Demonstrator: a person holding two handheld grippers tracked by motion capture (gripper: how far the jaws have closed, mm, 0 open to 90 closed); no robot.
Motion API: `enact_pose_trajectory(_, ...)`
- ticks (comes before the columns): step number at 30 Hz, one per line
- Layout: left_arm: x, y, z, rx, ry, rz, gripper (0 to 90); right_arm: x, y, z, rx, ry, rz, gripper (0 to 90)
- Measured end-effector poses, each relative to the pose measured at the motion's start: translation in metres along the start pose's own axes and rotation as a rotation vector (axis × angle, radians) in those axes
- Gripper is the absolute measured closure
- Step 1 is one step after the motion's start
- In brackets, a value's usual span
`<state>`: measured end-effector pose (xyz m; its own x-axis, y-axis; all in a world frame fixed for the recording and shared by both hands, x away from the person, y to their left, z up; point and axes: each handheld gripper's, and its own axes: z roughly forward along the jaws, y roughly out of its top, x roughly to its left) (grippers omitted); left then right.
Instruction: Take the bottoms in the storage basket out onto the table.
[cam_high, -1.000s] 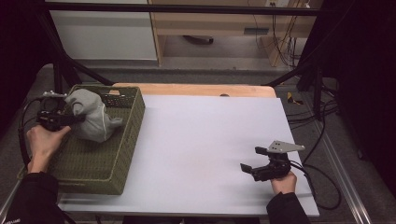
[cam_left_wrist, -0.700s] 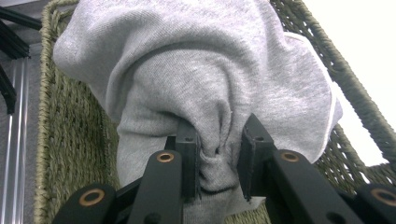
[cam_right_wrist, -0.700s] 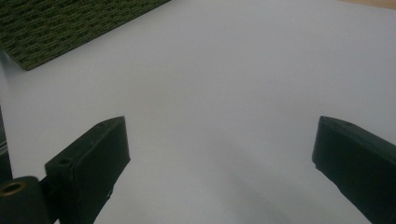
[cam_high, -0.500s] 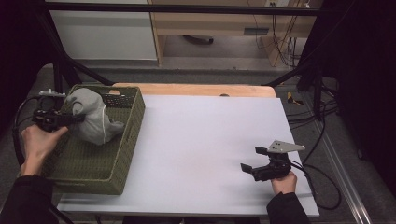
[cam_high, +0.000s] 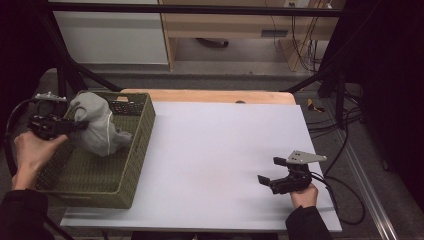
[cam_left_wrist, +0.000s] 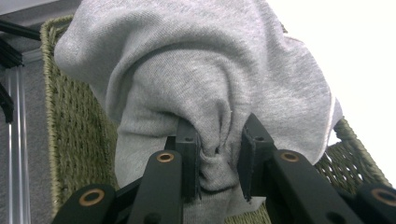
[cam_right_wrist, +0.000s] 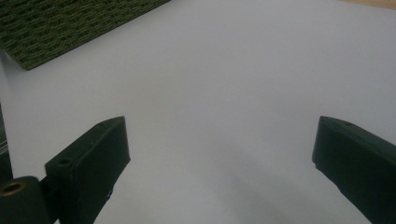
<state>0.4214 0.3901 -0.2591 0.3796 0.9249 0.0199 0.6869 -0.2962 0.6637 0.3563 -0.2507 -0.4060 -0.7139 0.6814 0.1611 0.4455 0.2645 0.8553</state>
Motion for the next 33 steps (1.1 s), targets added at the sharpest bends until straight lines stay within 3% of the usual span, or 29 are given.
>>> enact_pose_trajectory(12,-0.004,0.005,-0.012,0.024,-0.022,0.028,72.6,0.0,0.0,0.0,-0.001,0.001,0.001,4.6)
enact_pose_trajectory(33,-0.011,0.02,-0.04,0.013,-0.028,0.061,72.7,0.0,0.0,-0.001,-0.004,0.0,0.001,4.6)
